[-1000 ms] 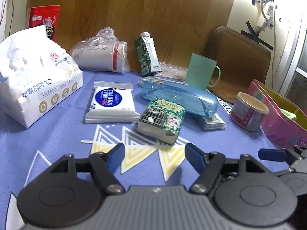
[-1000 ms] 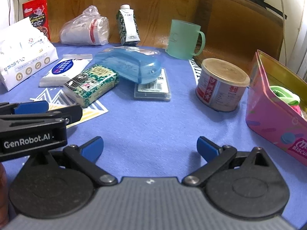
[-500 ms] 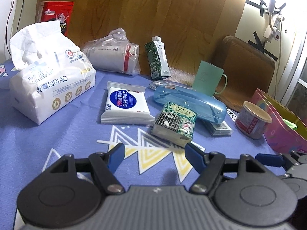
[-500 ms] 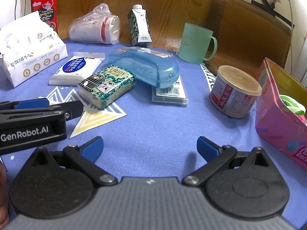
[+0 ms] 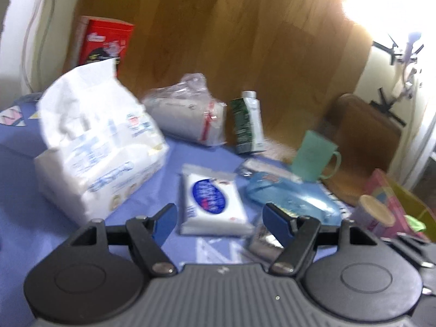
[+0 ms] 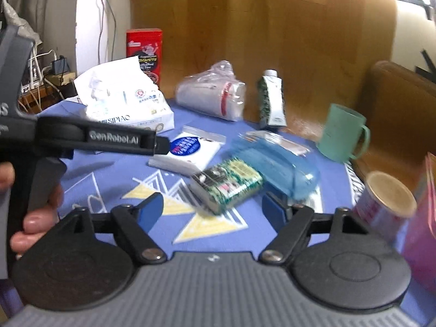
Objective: Organize soft objects
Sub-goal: 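Grasp the green VIRJOY soap box with the left gripper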
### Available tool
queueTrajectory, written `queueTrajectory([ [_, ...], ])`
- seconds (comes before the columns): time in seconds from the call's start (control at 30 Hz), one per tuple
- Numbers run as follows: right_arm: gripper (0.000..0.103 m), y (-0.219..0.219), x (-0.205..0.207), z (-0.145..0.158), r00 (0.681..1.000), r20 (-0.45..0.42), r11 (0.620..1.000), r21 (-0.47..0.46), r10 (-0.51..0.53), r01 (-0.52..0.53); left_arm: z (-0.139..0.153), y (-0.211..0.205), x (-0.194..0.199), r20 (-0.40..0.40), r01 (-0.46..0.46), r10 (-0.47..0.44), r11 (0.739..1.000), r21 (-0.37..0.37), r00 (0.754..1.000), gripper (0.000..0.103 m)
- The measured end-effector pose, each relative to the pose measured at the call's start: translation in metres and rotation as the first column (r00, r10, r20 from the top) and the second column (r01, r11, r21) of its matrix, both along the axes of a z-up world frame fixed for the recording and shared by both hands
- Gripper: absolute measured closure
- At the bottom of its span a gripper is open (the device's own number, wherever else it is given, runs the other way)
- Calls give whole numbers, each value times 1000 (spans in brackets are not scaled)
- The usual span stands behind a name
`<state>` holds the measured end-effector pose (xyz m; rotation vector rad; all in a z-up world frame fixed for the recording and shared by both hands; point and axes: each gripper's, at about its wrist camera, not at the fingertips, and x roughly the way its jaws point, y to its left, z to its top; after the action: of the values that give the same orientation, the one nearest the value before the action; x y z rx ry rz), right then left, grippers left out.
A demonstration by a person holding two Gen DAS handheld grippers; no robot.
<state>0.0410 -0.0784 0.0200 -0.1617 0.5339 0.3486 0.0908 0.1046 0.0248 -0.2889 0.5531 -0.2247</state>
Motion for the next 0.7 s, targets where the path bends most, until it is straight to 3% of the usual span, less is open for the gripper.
queueTrajectory([
  [0.13,22,-4,33,-15,998,-48,1000,7,-30,30,2,-26,21,-7,122,-122,993,8,993,31],
  [0.3,23,-2,50,-28,997,-81,1000,13,1,0,-17,-64,52,-108,219,-211,973,72,972,32],
  [0.37,45,-1,53,-35,993,-113,999,27,27,-24,-18,-76,44,-96,232,-220,961,149,971,55],
  [0.47,51,-4,39,-35,994,-105,998,55,26,-20,-18,-81,30,-119,269,-252,952,147,960,56],
  [0.63,52,-25,-6,-34,996,-79,998,52,47,-43,-19,-91,-11,-140,301,-291,952,57,946,57],
  [0.7,54,-40,-28,-36,996,-75,998,41,53,-50,-19,-109,-26,-138,328,-318,943,55,938,58],
])
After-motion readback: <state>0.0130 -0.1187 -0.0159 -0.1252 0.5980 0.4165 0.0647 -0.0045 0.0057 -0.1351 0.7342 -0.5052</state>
